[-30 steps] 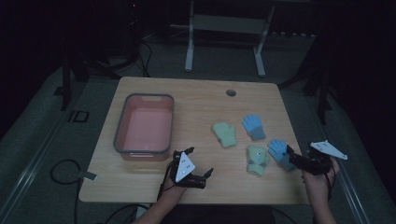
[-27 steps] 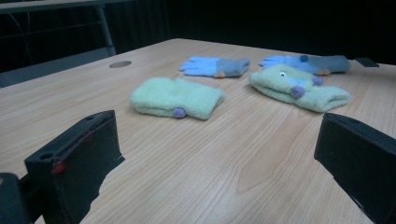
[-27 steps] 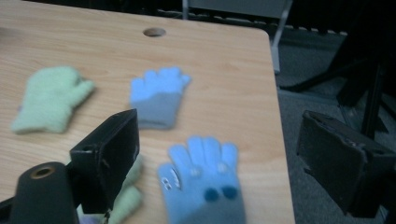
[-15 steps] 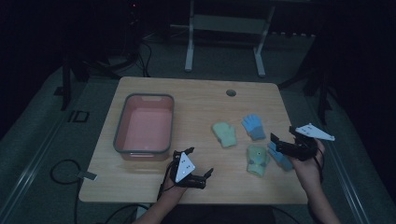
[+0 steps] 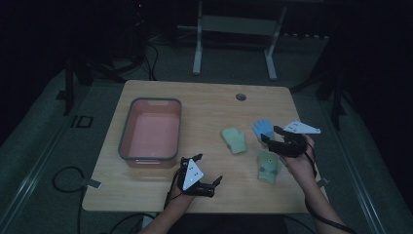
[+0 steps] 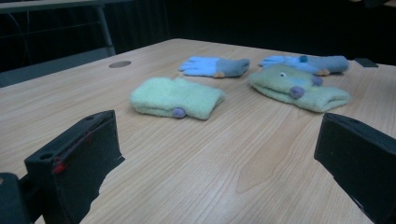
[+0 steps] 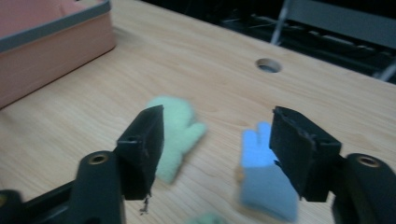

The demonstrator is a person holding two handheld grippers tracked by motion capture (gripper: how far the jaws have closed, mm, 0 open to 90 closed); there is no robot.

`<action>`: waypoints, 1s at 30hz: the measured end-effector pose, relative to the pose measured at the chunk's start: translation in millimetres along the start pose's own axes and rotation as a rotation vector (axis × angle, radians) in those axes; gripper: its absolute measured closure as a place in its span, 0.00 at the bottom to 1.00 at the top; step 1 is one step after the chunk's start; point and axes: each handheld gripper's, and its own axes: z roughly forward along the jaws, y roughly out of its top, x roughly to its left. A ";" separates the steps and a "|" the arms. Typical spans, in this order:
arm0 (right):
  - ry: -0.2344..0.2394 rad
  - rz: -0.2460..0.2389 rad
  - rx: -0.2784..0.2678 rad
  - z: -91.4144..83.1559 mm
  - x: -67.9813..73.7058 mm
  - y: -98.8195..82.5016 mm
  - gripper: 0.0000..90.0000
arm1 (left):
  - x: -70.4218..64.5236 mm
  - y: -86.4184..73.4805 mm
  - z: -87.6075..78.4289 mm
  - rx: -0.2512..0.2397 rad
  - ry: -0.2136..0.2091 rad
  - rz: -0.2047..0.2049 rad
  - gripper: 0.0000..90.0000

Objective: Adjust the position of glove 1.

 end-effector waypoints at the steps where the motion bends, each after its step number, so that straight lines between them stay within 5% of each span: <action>1: 0.007 0.002 0.007 4.2 1.1 0.5 0.42 | 0.0 0.0 0.0 0.000 0.000 0.001 0.00; 17: 0.112 -0.014 0.075 63.0 15.8 5.7 0.48 | 0.2 0.0 -0.1 0.000 -0.003 0.000 0.00; 30: 0.176 -0.044 0.189 104.4 20.0 1.7 0.49 | 0.3 -0.1 0.0 -0.002 -0.007 -0.002 0.00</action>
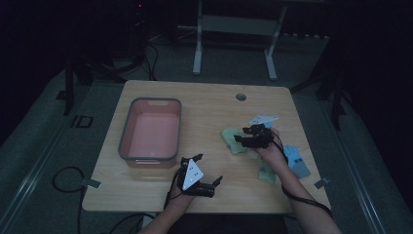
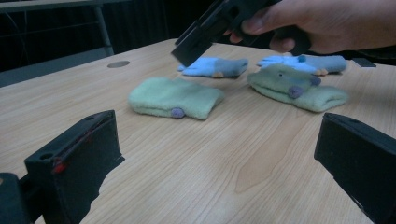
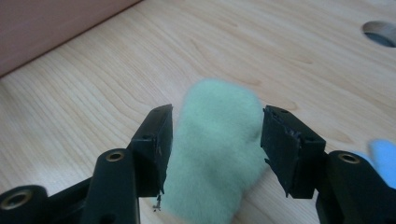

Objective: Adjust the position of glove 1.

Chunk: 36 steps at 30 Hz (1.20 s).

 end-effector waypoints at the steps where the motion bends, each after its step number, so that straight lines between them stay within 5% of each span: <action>1: -0.007 0.003 0.014 6.5 -2.0 1.1 0.51 | 0.1 0.0 -0.1 -0.001 0.001 -0.001 0.00; 14: 0.005 -0.043 0.129 44.9 -7.0 -6.5 0.67 | 0.2 -0.1 0.0 -0.001 -0.002 -0.002 0.00; 23: -0.002 -0.044 0.136 47.7 -2.6 -6.3 0.82 | 0.0 -0.1 0.0 -0.001 0.001 -0.005 0.00; 26: -0.004 0.006 0.155 48.3 -1.5 -3.4 0.92 | 0.2 -0.1 -0.1 -0.001 0.002 -0.006 0.00; 31: -0.041 0.035 0.173 45.9 5.7 0.1 0.95 | 0.6 -0.3 -0.4 -0.004 0.004 -0.009 0.00; 36: -0.078 0.084 0.129 28.2 16.2 7.9 0.96 | 0.7 -0.3 -0.5 -0.005 0.005 -0.010 0.00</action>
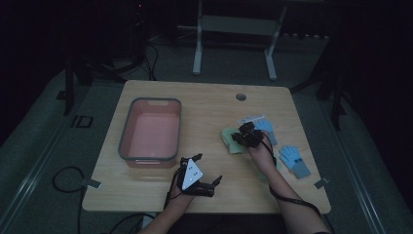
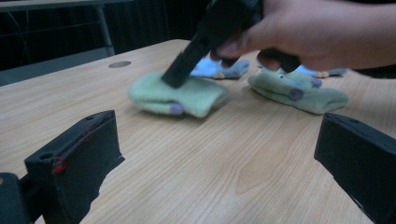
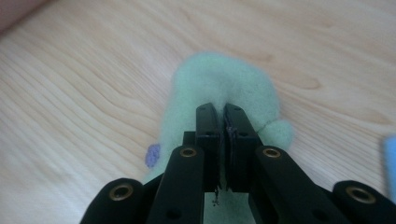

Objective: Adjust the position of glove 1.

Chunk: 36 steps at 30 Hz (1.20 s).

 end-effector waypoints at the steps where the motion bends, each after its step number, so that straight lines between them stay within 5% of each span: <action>1: -0.005 0.015 -0.011 -5.1 2.6 1.0 0.96 | -0.1 0.0 -0.1 -0.001 0.000 -0.001 0.00; 11: -0.093 0.106 -0.081 -50.5 35.3 -1.8 0.96 | -0.3 -0.1 -0.3 -0.005 0.006 -0.002 0.00; 19: -0.088 0.212 -0.135 -69.2 59.6 -20.5 0.96 | -0.3 -0.1 -0.3 -0.004 0.006 0.001 0.00; 30: -0.141 0.233 -0.078 -53.3 72.6 -45.4 0.95 | -0.7 -0.1 -0.3 -0.005 -0.003 0.004 0.00; 36: -0.119 0.220 -0.066 -34.9 70.0 -50.4 0.95 | -0.6 -0.1 -0.2 -0.004 -0.004 0.003 0.00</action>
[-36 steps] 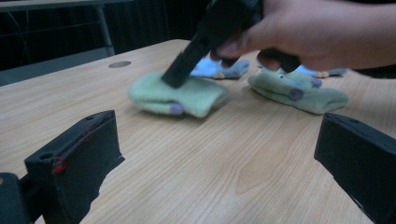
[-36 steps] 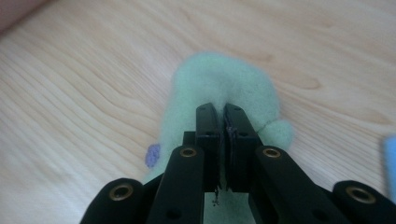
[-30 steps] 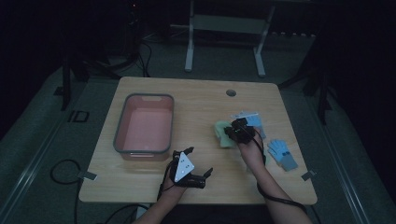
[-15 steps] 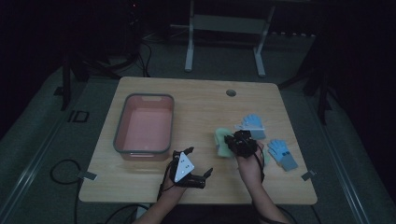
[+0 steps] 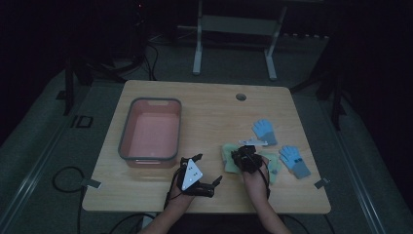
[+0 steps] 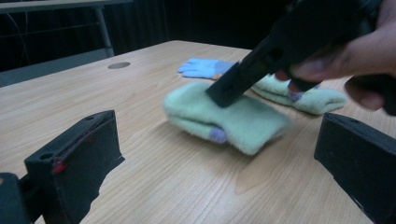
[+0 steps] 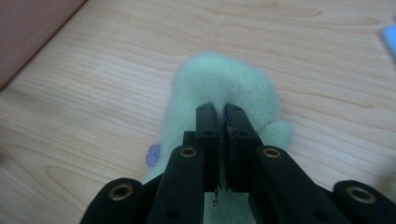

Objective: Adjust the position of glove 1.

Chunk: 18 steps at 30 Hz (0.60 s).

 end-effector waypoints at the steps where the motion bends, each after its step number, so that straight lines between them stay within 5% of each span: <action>1: 0.013 -0.013 -0.009 3.2 0.1 -0.6 0.95 | -0.1 0.0 0.1 -0.001 0.000 0.002 0.00; 8: 0.006 -0.038 0.002 23.8 -4.1 -6.6 0.88 | 0.3 0.0 0.0 0.000 -0.002 -0.001 0.00; 13: 0.040 -0.037 0.007 21.3 -7.4 -2.4 0.68 | 0.3 0.0 0.0 0.001 -0.005 -0.001 0.00; 18: 0.027 -0.099 -0.022 7.0 -12.6 4.9 0.64 | 0.5 0.0 0.0 0.000 -0.006 -0.002 0.00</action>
